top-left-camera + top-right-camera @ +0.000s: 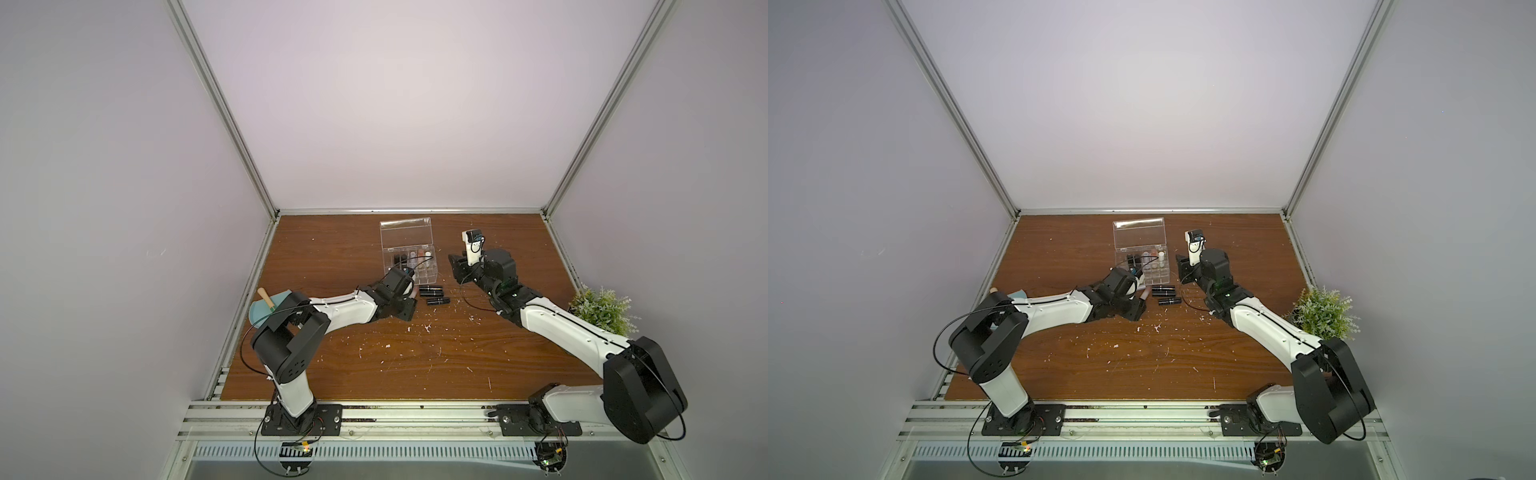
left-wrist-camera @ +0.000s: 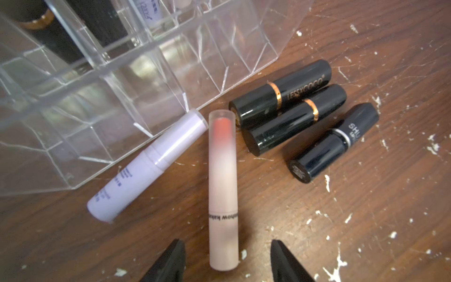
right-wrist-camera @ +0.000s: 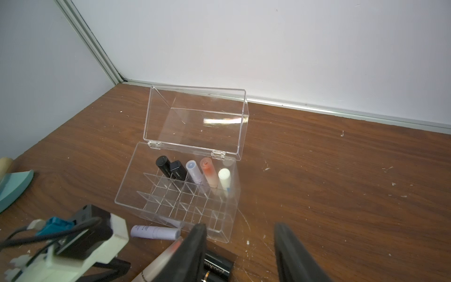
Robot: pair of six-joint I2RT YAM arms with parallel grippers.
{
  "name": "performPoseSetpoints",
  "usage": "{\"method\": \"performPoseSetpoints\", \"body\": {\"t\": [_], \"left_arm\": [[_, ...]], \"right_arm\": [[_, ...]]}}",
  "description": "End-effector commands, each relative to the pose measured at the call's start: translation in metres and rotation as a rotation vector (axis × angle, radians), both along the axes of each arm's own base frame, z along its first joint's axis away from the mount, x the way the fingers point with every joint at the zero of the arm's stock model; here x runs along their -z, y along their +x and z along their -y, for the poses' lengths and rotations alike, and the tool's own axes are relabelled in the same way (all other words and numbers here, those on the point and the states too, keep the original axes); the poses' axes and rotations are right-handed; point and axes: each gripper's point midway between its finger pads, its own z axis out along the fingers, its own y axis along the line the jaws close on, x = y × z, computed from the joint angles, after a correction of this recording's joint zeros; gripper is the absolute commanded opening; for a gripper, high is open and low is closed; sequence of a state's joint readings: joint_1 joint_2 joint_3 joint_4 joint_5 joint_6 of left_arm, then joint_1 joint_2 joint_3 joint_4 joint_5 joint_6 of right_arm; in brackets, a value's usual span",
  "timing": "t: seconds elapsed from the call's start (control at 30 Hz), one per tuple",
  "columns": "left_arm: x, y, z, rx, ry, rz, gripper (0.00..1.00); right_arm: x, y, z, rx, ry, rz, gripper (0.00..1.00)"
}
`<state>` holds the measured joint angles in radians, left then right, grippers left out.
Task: Arrange the lipsticks in the organizer
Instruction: Pick up the lipstick at the center of the board.
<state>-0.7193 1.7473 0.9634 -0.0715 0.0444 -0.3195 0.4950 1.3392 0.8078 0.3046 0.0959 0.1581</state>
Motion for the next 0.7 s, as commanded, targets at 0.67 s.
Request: {"method": "performPoseSetpoints", "body": {"t": [0.67], "left_arm": [[0.015, -0.005, -0.005, 0.031, 0.084, -0.032, 0.29]], "right_arm": [[-0.012, 0.004, 0.001, 0.003, 0.033, 0.022, 0.51]]}}
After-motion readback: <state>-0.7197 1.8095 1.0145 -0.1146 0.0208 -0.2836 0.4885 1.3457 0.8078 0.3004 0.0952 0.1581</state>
